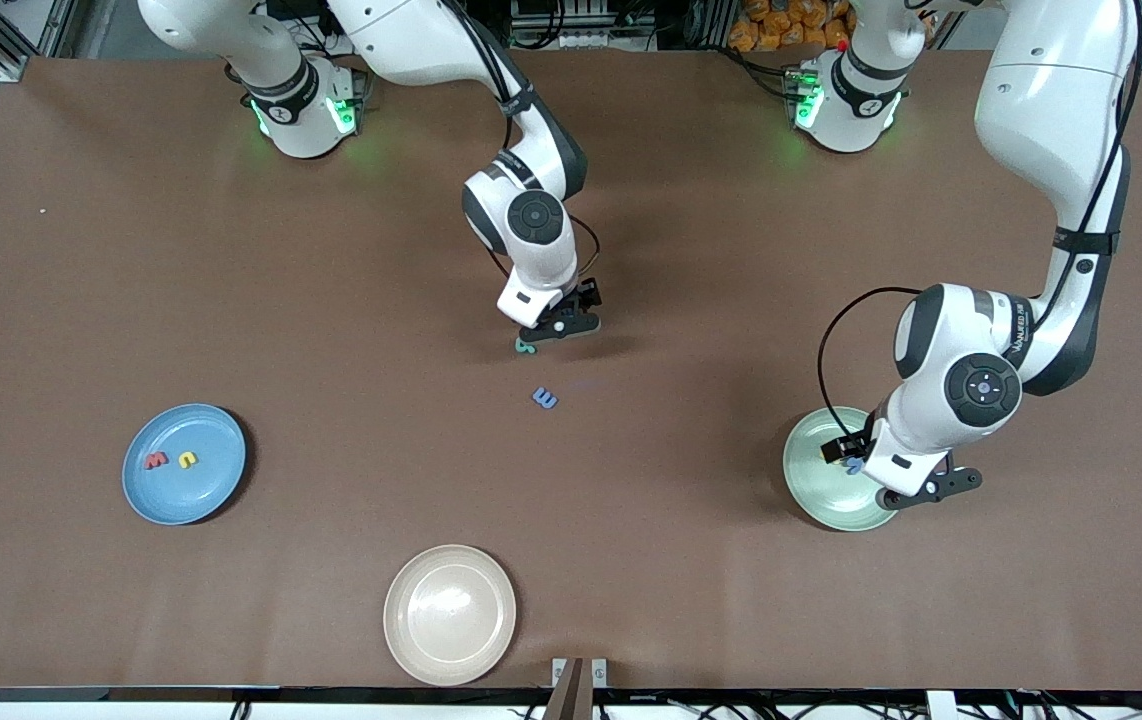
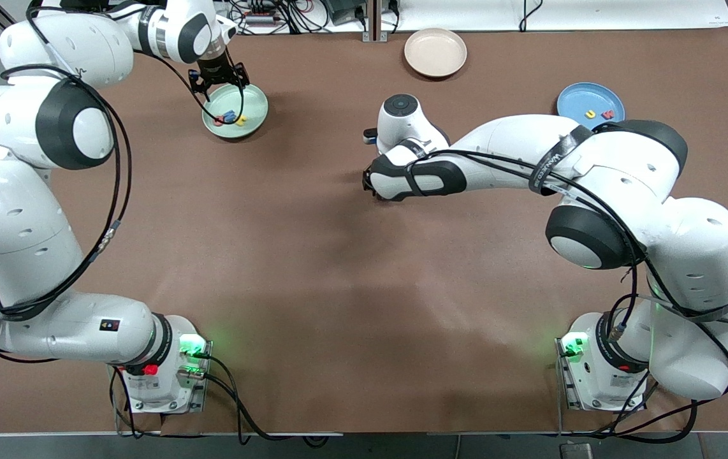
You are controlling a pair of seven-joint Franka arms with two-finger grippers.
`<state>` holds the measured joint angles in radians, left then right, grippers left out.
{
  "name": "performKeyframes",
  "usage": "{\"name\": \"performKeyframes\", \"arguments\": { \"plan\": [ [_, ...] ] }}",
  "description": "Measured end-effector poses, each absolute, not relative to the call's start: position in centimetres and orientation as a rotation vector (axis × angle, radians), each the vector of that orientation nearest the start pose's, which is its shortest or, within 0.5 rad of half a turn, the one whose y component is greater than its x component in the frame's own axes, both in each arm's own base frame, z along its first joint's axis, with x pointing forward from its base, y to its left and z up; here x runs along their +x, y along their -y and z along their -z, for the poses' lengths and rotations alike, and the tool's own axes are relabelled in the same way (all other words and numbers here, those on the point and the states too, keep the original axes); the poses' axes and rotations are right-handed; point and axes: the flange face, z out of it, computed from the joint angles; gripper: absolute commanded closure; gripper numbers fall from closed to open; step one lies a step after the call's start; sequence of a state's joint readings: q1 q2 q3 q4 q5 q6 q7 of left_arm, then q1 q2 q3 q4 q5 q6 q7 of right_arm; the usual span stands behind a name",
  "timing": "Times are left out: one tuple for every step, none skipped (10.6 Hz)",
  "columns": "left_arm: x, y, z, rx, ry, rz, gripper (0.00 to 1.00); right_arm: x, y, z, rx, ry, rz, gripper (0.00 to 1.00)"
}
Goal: Sort upper and lower case letters into plates
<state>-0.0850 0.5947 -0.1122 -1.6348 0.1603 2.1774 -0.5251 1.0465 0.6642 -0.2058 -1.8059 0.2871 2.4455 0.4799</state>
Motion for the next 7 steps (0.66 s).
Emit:
{"name": "performKeyframes", "arguments": {
  "plan": [
    [67.19,11.89,-26.94,-3.039,0.383,-0.031,0.0,42.69,-49.09,-17.88,-3.084,0.282,-0.051,0.0],
    [67.19,11.89,-26.94,-3.039,0.383,-0.031,0.0,42.7,-49.08,-17.71,-3.085,0.282,-0.049,0.0],
    [67.19,11.89,-26.94,-3.039,0.383,-0.031,0.0,42.7,-49.06,-17.55,-3.086,0.282,-0.048,0.0],
    [67.19,11.91,-26.94,-3.039,0.383,-0.031,0.0,42.7,-49.04,-17.44,-3.086,0.281,-0.048,0.13],
    [67.18,11.92,-26.94,-3.039,0.382,-0.031,0.0,42.69,-49.03,-17.37,-3.088,0.276,-0.048,0.61],
    [67.18,11.93,-26.94,-3.039,0.382,-0.031,0.0,42.64,-49.07,-17.35,-3.089,0.265,-0.049,0.77],
    [67.18,11.94,-26.94,-3.039,0.382,-0.031,0.0,42.49,-49.23,-17.41,-3.089,0.258,-0.047,0.9]
  ]
}}
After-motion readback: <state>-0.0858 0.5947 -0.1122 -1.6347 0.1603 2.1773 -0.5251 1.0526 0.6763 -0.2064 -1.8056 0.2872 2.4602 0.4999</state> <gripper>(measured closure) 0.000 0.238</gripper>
